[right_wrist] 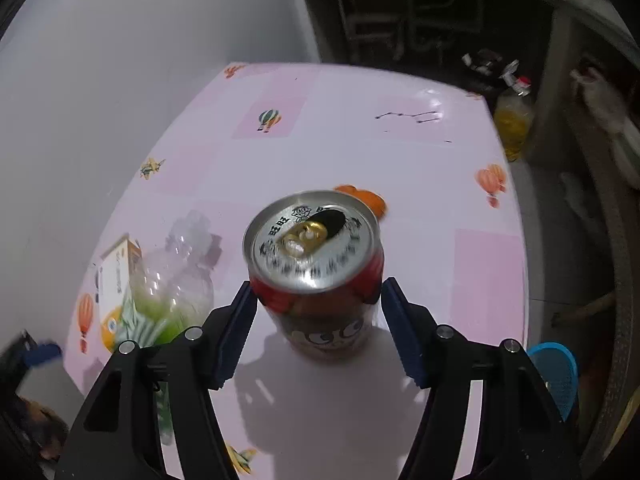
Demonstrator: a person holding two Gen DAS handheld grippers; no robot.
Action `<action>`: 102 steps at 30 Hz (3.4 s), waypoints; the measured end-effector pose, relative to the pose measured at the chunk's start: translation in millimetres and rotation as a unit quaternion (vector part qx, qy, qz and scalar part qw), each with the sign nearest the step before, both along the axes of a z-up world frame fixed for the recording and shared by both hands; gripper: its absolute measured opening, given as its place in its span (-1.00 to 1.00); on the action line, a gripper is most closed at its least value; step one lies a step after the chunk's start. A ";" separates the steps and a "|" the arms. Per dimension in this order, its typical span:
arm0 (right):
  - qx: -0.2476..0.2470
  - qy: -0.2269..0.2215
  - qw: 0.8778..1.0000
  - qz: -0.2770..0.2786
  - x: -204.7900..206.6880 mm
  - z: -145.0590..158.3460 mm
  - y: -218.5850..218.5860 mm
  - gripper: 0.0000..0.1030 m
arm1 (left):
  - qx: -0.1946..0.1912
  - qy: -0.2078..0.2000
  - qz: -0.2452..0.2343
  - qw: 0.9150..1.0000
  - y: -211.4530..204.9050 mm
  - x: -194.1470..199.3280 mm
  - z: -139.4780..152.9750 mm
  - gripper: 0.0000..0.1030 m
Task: Collect trash
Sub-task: 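Grasp the red cartoon drink can with the right tool and lift it, then grasp the orange peel with the left tool while the right tool holds the can, then carry the orange peel and red can over the blue wastebasket with both tools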
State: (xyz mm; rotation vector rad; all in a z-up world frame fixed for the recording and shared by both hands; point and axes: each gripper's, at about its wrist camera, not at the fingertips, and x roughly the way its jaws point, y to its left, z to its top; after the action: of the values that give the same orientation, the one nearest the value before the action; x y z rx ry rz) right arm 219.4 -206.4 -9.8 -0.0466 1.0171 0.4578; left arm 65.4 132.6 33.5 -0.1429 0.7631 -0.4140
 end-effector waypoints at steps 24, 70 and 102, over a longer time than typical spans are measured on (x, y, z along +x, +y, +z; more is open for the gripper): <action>0.008 -0.072 0.996 -0.049 -104.8 -20.1 -46.6 0.19 | 0.009 0.018 0.039 0.999 21.5 8.6 11.1 0.36; 0.087 -0.072 0.990 -0.083 -125.4 -18.9 -97.5 0.34 | 0.219 0.198 -0.030 0.955 -177.3 316.2 -78.4 -0.71; -0.019 -0.117 0.992 -0.032 -101.4 -27.1 -30.4 0.52 | 0.070 0.038 -0.046 0.996 -118.5 156.5 31.8 -0.83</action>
State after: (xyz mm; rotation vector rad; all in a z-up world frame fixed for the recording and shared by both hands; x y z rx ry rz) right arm 118.0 -236.9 -36.9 -0.0986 0.7936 0.3647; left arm 221.9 14.1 65.3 0.0087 0.8725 -0.4436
